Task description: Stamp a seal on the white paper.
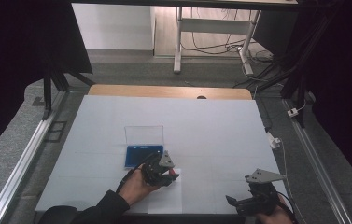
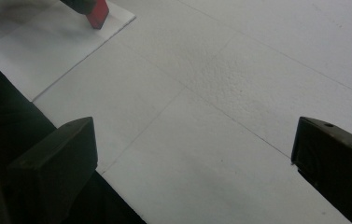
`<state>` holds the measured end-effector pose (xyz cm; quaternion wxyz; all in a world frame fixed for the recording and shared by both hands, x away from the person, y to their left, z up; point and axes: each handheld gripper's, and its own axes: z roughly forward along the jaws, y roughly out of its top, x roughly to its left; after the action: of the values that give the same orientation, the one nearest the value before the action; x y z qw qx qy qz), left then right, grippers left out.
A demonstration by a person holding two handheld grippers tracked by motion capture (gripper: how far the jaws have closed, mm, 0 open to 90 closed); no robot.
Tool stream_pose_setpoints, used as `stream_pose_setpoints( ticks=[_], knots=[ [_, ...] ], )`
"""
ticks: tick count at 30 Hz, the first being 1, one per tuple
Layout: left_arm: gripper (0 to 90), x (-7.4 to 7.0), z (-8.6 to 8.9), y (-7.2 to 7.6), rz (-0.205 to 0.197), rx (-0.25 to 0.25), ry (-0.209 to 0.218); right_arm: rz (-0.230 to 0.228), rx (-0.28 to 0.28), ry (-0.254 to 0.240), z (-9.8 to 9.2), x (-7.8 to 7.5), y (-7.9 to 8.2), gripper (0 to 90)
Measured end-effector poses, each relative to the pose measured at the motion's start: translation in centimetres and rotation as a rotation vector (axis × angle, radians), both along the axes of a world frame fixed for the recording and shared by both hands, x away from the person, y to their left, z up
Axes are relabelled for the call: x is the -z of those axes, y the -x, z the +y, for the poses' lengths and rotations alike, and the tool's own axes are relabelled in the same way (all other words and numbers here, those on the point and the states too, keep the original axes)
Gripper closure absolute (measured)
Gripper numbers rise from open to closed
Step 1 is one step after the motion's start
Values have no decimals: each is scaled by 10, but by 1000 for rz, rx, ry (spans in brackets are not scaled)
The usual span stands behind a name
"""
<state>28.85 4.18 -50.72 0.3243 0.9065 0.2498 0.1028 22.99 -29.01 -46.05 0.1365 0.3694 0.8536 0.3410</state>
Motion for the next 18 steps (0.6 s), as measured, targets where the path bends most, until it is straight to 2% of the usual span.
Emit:
stream_pose_setpoints(
  ticks=[3,5,9,16,18],
  knots=[
    [588,0,-4,5,-44,6,-30,0,-1,1,0,0,0,1],
    [588,0,-4,7,-52,7,-35,0,-1,0,0,0,0,1],
    [588,2,3,-1,9,-3,22,0,0,0,0,0,0,1],
    [587,4,8,-9,73,-4,82,2,0,1,-1,0,0,2],
    [587,4,9,-10,81,-2,83,2,0,1,-1,0,0,1]
  ],
)
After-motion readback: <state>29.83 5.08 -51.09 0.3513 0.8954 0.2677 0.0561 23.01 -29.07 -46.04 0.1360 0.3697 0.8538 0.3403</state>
